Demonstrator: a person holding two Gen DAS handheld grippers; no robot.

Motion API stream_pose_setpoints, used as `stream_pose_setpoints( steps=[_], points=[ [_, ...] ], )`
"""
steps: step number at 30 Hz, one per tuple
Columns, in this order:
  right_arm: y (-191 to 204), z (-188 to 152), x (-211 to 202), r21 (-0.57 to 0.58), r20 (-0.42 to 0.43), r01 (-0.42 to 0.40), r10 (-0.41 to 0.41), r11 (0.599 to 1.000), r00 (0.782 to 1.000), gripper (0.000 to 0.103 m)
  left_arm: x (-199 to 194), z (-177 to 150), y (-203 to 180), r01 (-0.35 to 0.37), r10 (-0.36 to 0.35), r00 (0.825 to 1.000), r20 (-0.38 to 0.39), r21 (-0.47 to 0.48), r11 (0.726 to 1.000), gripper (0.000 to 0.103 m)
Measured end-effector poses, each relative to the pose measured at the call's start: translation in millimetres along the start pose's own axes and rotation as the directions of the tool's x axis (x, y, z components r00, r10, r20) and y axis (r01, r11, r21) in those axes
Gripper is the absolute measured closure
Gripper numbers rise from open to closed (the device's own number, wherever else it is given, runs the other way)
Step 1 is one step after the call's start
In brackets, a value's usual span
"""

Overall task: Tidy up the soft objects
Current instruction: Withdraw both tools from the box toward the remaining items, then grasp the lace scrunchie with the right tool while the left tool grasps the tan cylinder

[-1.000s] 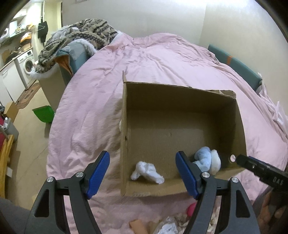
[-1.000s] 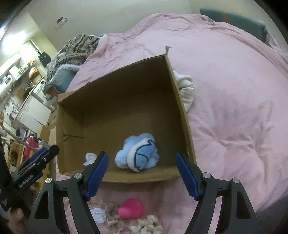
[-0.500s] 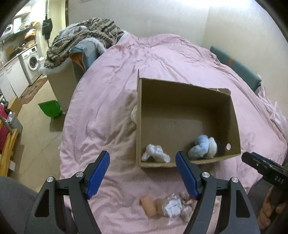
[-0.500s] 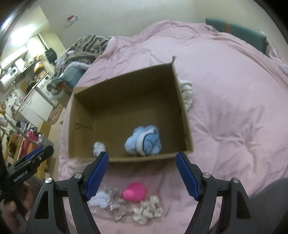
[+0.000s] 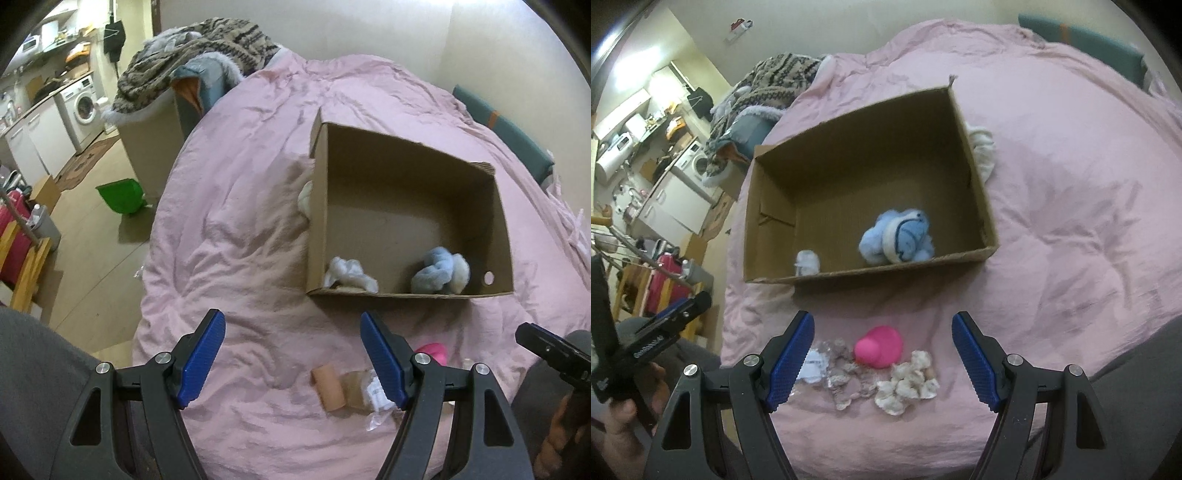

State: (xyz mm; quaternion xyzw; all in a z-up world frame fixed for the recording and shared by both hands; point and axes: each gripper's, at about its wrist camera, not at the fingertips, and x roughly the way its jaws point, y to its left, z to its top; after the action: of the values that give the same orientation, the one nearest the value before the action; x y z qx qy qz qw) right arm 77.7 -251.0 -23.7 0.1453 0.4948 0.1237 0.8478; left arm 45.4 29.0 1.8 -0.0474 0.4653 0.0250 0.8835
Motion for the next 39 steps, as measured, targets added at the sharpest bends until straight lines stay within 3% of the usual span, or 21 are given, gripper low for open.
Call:
stream_pose_setpoints(
  steps=[6,9,12,18,21,26,29,33,39],
  points=[
    [-7,-9,33,0.083,-0.162,-0.074,0.086,0.994,0.983,0.022,12,-1,6,-0.004,0.002,0.999,-0.035,-0.037,0.999,0.03],
    [-13,-12,46,0.102,-0.212,-0.018,0.04,0.995,0.976,0.022,18,-1,5,-0.001,-0.001,0.998,-0.056,-0.044,0.999,0.03],
    [-20,-16,65,0.116,-0.297,0.049,-0.012,0.992,0.955,0.022,23,-1,3,0.001,-0.004,0.998,-0.07,-0.046,0.999,0.03],
    [-29,-21,92,0.161,-0.395,0.076,-0.007,0.984,0.919,0.024,30,-1,2,0.002,-0.005,0.996,-0.091,-0.043,0.999,0.03],
    [-22,-27,104,0.117,-0.433,0.09,-0.031,0.989,0.901,0.033,33,-1,4,0.004,-0.01,0.995,-0.103,-0.054,0.999,0.03],
    [-11,-35,121,-0.012,-0.467,0.192,-0.176,0.981,0.866,0.066,39,-2,7,-0.011,0.004,0.992,-0.122,-0.061,0.998,0.03],
    [-13,-36,118,-0.012,-0.46,0.201,-0.183,0.98,0.869,0.079,42,-3,13,-0.011,0.0,0.99,-0.139,-0.083,0.996,0.03],
    [-17,-31,106,0.047,-0.424,0.161,-0.126,0.986,0.897,0.081,43,-2,19,-0.012,-0.006,0.989,-0.149,-0.121,0.993,0.03],
    [-14,-19,70,0.129,-0.304,-0.013,0.052,0.992,0.951,0.081,44,-3,24,-0.014,-0.01,0.987,-0.16,-0.143,0.99,0.03]
  ],
)
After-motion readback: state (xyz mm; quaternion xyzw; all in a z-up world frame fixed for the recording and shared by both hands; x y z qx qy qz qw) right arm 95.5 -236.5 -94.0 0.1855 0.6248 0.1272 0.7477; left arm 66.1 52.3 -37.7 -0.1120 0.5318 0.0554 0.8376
